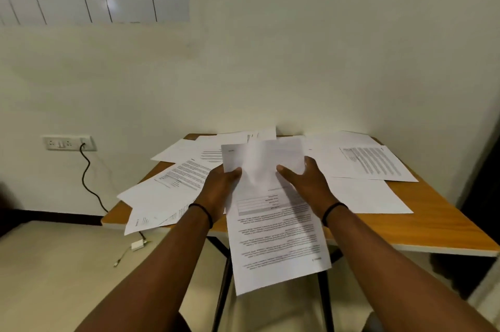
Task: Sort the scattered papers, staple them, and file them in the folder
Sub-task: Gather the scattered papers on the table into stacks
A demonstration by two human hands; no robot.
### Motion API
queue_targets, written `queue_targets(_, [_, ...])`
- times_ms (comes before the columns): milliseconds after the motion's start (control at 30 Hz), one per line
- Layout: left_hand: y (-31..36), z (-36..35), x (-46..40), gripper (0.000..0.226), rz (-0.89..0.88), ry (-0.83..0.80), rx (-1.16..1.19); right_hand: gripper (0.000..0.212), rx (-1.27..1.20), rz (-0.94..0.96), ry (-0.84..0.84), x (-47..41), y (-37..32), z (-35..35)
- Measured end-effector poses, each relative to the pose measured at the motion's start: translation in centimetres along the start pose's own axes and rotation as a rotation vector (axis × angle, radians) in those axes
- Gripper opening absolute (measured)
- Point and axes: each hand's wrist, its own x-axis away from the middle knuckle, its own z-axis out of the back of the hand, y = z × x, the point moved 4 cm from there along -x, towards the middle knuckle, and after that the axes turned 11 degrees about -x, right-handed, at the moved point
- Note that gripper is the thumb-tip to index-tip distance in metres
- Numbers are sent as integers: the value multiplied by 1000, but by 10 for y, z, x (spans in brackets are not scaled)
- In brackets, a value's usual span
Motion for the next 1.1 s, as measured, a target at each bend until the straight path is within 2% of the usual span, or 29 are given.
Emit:
queue_targets(33, [-1,6,0,27,4,-2,3,75,-106,-65,-35,-1,7,-1])
queue_targets(100, [-4,18,-5,28,12,8,7,67,-238,-142,-58,-6,19,-4])
queue_targets(200, [-14,38,-19,27,37,27,-8,34,-297,-110,-41,-11,26,-12])
queue_targets(233, [-18,43,-23,27,47,22,-4,28,-298,-110,-38,-12,28,-14])
queue_targets(300, [-30,50,-38,22,79,35,-13,24,-351,-142,-54,-20,35,-22])
queue_targets(400, [-42,61,-54,17,134,191,-57,23,-409,-204,-62,-31,48,-30])
queue_targets(433, [-46,67,-61,18,115,277,-169,22,-393,-223,-59,-37,55,-32])
queue_targets(533, [-53,90,-80,16,-2,460,-883,15,-357,-252,-26,-52,74,-33])
queue_targets(600, [-60,102,-94,30,15,443,-1203,12,-338,-270,-8,-62,84,-32])
queue_targets(700, [-76,118,-111,73,156,285,-1508,12,-315,-274,14,-76,90,-35])
queue_targets(767, [-89,123,-115,84,260,173,-1531,12,-315,-271,20,-86,89,-40])
queue_targets(833, [-97,116,-112,80,281,131,-1520,11,-304,-258,25,-94,88,-45])
queue_targets(900, [-90,106,-113,72,186,158,-1520,8,-249,-243,30,-102,87,-50])
queue_targets(1000, [-70,107,-120,51,98,276,-1350,8,-144,-241,20,-111,93,-58])
queue_targets(1033, [-66,113,-121,49,103,322,-1367,9,-111,-243,18,-113,96,-60])
queue_targets(1100, [-67,130,-121,59,209,355,-1463,9,-44,-241,18,-115,102,-63])
